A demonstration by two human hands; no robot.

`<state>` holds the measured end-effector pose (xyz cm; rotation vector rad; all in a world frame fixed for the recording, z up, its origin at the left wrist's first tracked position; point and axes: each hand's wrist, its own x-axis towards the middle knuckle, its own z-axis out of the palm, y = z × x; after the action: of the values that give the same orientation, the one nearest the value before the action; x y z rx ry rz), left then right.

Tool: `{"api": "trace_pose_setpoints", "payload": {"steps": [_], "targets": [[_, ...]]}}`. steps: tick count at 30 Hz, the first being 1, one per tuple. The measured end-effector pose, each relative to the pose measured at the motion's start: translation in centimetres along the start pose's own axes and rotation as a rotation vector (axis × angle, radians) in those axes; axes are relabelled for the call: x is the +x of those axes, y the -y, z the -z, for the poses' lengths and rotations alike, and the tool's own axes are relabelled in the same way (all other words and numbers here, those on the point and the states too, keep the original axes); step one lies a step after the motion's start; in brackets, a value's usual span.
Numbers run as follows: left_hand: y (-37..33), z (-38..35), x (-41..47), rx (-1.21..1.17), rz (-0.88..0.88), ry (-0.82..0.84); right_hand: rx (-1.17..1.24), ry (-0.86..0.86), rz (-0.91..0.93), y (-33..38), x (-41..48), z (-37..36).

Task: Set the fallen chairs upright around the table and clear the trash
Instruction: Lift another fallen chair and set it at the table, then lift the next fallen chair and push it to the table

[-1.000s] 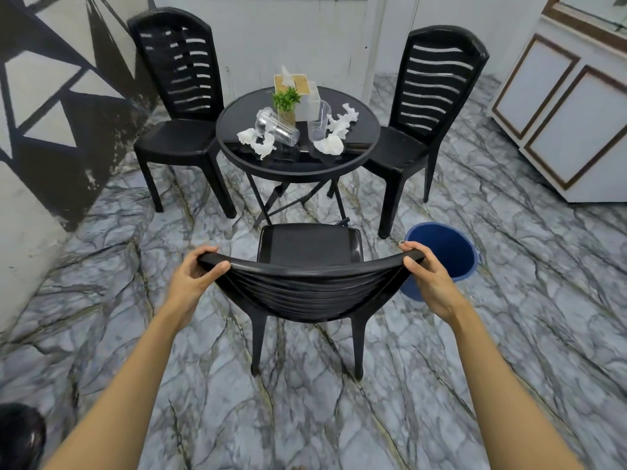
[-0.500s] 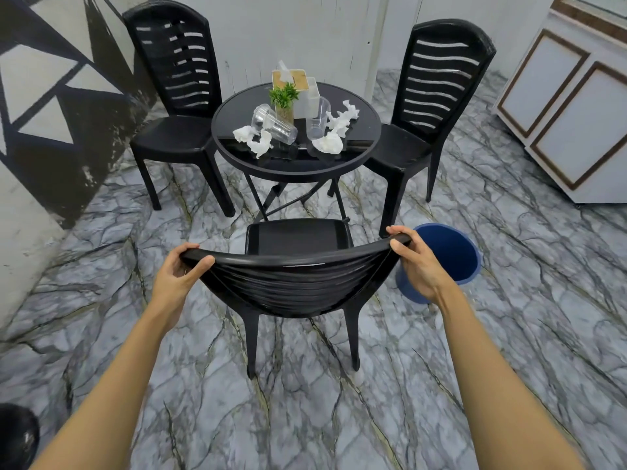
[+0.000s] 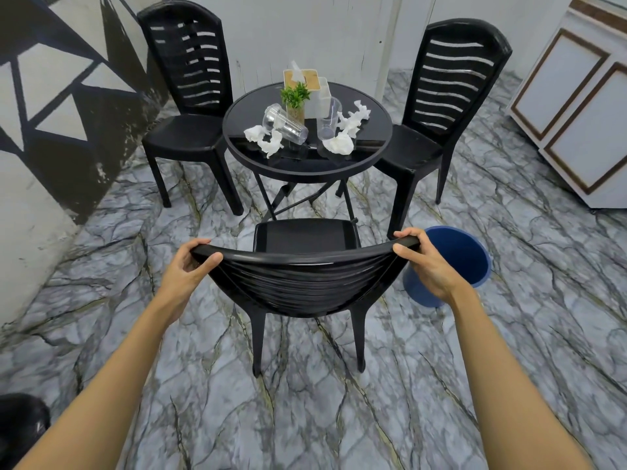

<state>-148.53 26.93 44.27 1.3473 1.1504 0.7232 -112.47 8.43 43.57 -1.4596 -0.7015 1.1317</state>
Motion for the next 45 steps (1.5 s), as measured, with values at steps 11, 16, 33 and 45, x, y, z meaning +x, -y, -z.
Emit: {"api": "trace_pose_setpoints", "payload": {"steps": [11, 16, 33, 45], "targets": [[-2.7, 1.3, -0.6, 0.432, 0.037, 0.115, -0.1, -0.09, -0.022, 0.7, -1.5, -0.3], [-6.9, -2.5, -1.4, 0.497, -0.136, 0.089, -0.198, -0.253, 0.03, 2.0, -3.8, -0.5], [-11.8, -44.4, -10.1, 0.857, -0.556, 0.873, -0.791, -0.578, -0.249, 2.6, -18.7, 21.4], [-13.5, -66.5, -9.6, 0.928, -0.481, 0.93, -0.889, -0.461, -0.321, 3.7, -18.2, 43.5]]}}
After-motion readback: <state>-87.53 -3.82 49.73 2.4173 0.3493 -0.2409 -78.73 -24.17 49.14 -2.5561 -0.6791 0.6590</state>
